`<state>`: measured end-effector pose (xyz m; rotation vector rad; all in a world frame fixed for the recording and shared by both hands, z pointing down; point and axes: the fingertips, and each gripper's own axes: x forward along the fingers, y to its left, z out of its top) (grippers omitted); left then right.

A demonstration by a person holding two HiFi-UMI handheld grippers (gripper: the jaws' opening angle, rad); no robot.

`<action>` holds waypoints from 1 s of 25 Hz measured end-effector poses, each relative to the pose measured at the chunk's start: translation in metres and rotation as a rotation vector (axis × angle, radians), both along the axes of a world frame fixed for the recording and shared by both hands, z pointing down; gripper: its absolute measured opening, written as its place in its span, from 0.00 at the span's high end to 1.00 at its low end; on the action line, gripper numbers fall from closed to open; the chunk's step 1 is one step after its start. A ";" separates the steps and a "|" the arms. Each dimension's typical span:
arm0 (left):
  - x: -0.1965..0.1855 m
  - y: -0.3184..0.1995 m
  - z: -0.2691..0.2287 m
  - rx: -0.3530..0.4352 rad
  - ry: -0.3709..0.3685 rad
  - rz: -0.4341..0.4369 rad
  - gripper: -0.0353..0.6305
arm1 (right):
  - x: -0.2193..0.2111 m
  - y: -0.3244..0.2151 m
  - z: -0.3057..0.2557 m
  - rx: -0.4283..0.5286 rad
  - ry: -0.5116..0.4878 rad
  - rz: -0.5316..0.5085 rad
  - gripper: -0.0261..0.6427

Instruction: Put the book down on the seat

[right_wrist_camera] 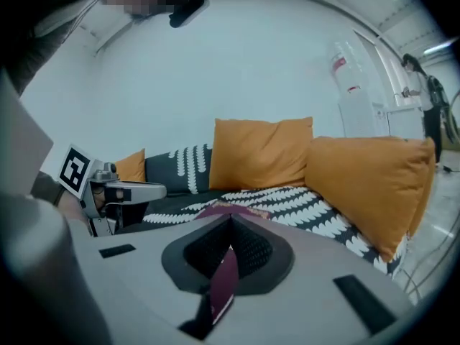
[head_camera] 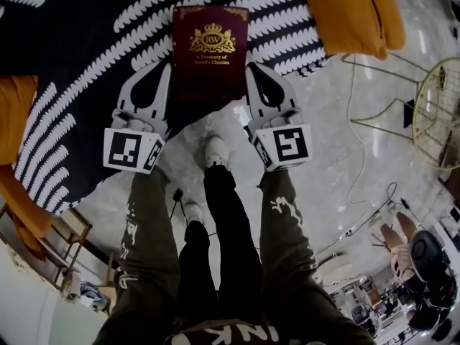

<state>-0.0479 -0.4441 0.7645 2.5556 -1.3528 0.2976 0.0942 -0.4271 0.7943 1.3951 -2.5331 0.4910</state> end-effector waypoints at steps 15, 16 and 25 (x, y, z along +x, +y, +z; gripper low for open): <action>0.004 0.081 -0.253 0.228 0.054 0.052 0.94 | -0.017 0.068 -0.253 0.263 -0.028 0.002 0.95; 0.003 0.092 -0.271 0.241 0.057 0.055 0.94 | -0.020 0.080 -0.272 0.277 -0.028 -0.002 0.95; -0.031 0.219 -0.415 0.338 0.079 0.066 0.94 | -0.049 0.209 -0.424 0.415 -0.022 -0.005 0.95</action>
